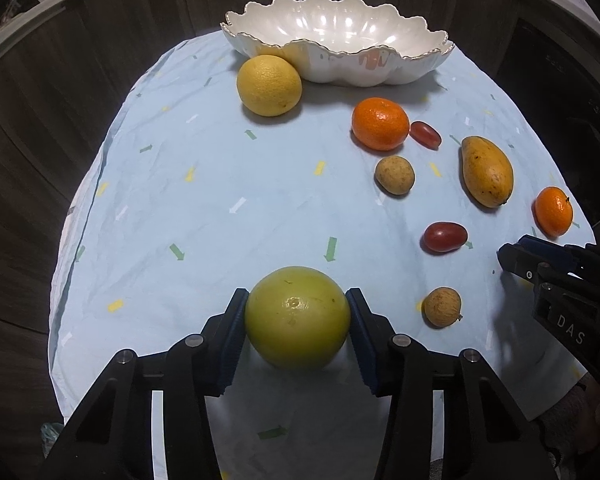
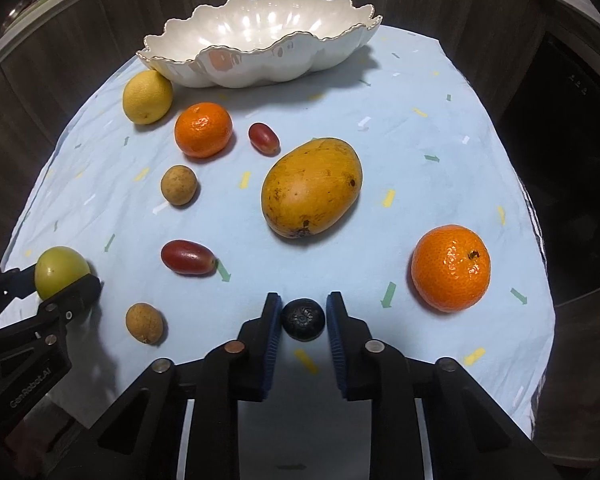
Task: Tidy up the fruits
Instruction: 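Lower the left tool onto the green pomelo while the right tool grasps the blueberry, then carry the pomelo and blueberry over the white bowl with both tools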
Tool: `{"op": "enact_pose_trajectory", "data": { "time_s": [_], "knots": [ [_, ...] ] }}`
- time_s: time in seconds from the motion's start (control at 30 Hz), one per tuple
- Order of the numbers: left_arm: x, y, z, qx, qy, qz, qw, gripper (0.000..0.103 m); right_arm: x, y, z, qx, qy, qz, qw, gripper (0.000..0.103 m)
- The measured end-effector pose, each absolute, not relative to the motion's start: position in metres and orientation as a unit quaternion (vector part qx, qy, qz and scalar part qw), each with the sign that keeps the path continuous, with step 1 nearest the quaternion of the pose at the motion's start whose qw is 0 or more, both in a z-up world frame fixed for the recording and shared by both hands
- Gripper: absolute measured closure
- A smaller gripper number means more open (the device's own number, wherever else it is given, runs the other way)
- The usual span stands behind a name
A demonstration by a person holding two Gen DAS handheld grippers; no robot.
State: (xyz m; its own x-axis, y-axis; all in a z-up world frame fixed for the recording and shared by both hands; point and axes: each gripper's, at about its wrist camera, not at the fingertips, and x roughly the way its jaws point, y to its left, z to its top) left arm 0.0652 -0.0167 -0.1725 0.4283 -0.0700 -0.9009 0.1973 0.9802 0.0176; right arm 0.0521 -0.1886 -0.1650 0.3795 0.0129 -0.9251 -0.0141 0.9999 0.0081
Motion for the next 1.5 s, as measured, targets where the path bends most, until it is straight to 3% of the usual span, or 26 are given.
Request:
{"op": "enact_pose_trajectory", "data": {
  "time_s": [0.83, 1.5],
  "knots": [
    [0.070, -0.015, -0.148, 0.067, 0.514, -0.070, 0.852, 0.055, 0.055, -0.186, -0.132, -0.001, 0.530, 0.010, 0.848, 0.081],
    [0.123, -0.022, -0.080, 0.063, 0.469, -0.072, 0.878, 0.055, 0.116, -0.195, -0.066, 0.029, 0.474, 0.027, 0.880, 0.081]
  ]
}}
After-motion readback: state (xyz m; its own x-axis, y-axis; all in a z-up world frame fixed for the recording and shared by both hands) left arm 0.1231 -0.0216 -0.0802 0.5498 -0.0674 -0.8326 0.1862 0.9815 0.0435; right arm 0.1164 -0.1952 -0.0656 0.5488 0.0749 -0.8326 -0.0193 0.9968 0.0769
